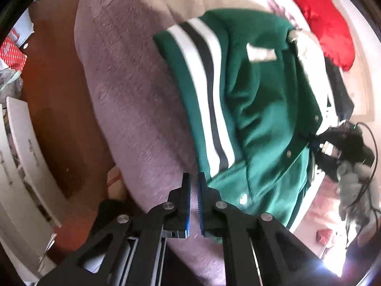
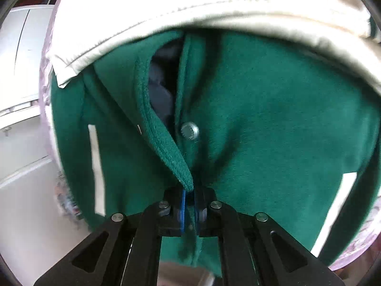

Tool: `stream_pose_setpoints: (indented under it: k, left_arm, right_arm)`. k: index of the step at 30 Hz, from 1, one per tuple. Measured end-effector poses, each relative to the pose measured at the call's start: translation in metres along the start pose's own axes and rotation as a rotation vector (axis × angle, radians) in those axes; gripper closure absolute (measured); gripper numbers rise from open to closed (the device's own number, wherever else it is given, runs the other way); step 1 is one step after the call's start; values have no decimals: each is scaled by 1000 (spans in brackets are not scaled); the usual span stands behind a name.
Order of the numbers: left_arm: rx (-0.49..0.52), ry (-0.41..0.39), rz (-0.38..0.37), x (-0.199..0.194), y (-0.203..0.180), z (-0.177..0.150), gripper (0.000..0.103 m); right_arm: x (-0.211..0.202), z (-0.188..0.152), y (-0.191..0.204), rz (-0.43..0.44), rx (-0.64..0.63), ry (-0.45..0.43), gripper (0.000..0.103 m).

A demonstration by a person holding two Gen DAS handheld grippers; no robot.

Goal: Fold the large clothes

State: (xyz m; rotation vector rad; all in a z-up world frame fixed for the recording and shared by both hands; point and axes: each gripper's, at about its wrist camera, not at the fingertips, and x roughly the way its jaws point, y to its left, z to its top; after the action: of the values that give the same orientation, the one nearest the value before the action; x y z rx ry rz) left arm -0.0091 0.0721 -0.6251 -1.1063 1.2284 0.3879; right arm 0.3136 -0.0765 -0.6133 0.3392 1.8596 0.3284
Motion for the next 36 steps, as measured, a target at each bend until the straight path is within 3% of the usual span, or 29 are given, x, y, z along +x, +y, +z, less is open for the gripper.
stream_pose_setpoints:
  k: [1, 3, 5, 7, 12, 13, 14, 15, 16, 20, 26, 28, 29, 30, 31, 32, 33, 34, 35, 36]
  left_arm:
    - [10, 2, -7, -7, 3, 0, 99]
    - [21, -8, -23, -24, 11, 1, 97]
    - [6, -43, -42, -40, 27, 10, 81]
    - [-40, -89, -64, -46, 43, 25, 37]
    - [-178, -169, -77, -41, 72, 72, 36]
    - [-201, -177, -92, -40, 76, 78, 36]
    - [-230, -175, -108, -39, 80, 83, 36]
    - [-246, -167, -127, -37, 83, 84, 36]
    - [-273, -155, -148, -34, 88, 86, 36]
    - [-341, -112, -206, -23, 100, 86, 36]
    - [-339, -52, -339, 7, 81, 102, 36]
    - [-298, -83, -329, 8, 66, 108, 46]
    - [-267, -119, -322, 5, 59, 111, 67]
    - [-226, -144, -253, 1, 50, 114, 96]
    - [-190, -166, -203, -3, 43, 119, 99]
    - [-182, -198, -207, -7, 42, 121, 101]
    - [-178, -247, -170, -18, 43, 123, 103]
    - [-180, -293, -140, -28, 46, 126, 103]
    - [-198, -319, -136, -37, 55, 130, 103]
    - [-215, -327, -125, -41, 62, 134, 103]
  right_arm:
    - [2, 1, 2, 3, -9, 23, 89]
    - [-4, -3, 6, 14, -40, 23, 61]
    - [-20, -7, -2, 27, -60, 9, 47]
    - [-19, -17, -2, 54, -52, 13, 47]
    - [50, -51, -3, 92, 33, 140, 47]
    - [61, -58, -3, 111, 53, 132, 47]
    - [61, -62, -5, 110, 52, 104, 60]
    - [60, -67, -5, 83, 52, 60, 91]
    - [55, -70, -10, 50, 64, 50, 98]
    - [18, -74, -46, 16, 137, -46, 99]
    - [0, -68, -45, 39, 66, 10, 95]
    - [7, -66, -33, 19, 32, 20, 80]
    - [11, -66, -29, 18, 19, 20, 64]
    - [14, -67, -26, 24, 18, 20, 62]
    - [17, -69, -25, 36, 24, 23, 62]
    - [18, -65, -23, 39, 29, 22, 62]
    - [20, -68, -20, 39, 33, 12, 64]
    - [24, -71, -21, 48, 29, 2, 73]
    - [23, -76, -24, 51, 25, -22, 98]
    - [22, -78, -23, 67, 28, -25, 98]
